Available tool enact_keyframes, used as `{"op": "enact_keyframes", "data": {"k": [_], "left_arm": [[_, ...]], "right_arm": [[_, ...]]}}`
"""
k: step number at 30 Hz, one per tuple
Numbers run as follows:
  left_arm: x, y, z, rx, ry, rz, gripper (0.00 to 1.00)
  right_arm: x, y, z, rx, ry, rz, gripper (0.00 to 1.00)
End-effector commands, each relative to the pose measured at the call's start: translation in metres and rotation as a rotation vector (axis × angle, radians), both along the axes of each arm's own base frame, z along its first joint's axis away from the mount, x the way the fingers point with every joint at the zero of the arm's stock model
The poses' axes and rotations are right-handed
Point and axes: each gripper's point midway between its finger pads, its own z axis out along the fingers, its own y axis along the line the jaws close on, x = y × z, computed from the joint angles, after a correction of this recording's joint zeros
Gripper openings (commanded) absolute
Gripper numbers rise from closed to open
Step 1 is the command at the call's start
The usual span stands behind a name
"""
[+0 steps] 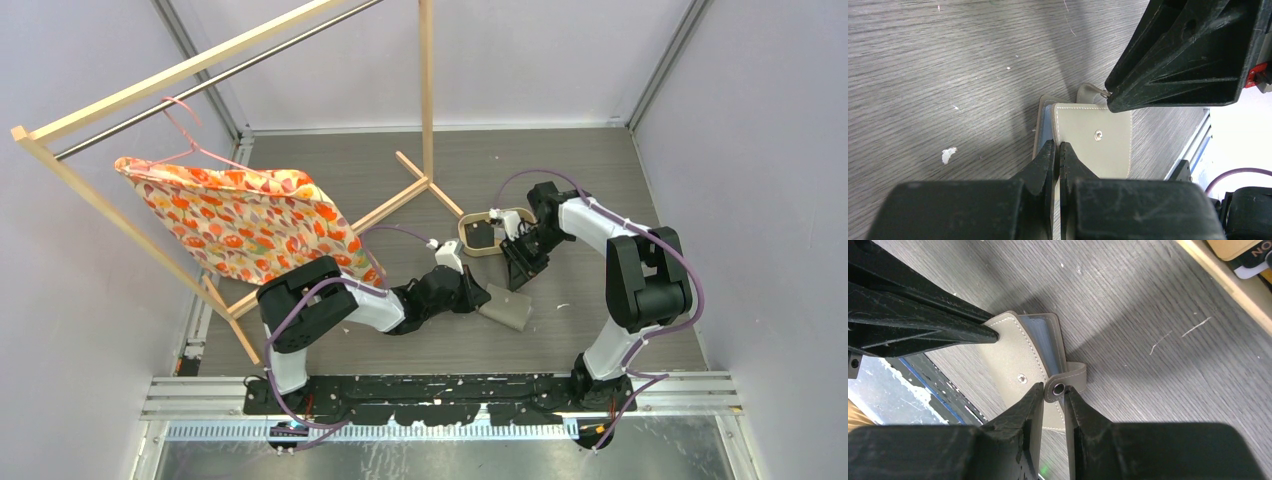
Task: Put the credit cards into the card holder
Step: Close the card holder at the center of the board.
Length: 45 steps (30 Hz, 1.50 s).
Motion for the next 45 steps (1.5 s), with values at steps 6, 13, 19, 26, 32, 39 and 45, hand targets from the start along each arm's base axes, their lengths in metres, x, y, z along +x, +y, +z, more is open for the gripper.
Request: {"op": "enact_keyframes", "data": {"k": [6,13,19,26,32,39,45], "left_arm": [[0.003,0.005,-0.01,0.052,-0.003,0.013,0.0],[0.003,0.005,-0.011,0.054,-0.001,0.019,0.0],[0.004,0.007,-0.012,0.06,0.005,0.032,0.0],[0.005,0.009,-0.011,0.068,0.008,0.044,0.0],[0.006,0.009,-0.007,0.065,0.006,0.049,0.0],[0.006,0.007,-0.004,0.057,0.008,0.043,0.0],[0.005,0.005,-0.002,0.051,0.009,0.037,0.0]], "right_arm": [[0.013,0.005,0.009,0.006,-0.05,0.002,0.18],[0.01,0.009,0.021,0.041,-0.057,0.026,0.01],[0.001,0.013,0.031,0.089,-0.053,0.06,0.01],[-0.009,0.016,0.037,0.128,-0.046,0.11,0.01],[-0.021,0.018,0.034,0.115,-0.056,0.184,0.01],[-0.029,0.022,0.026,0.073,-0.037,0.236,0.01],[-0.038,0.022,0.019,0.045,-0.013,0.269,0.01]]}}
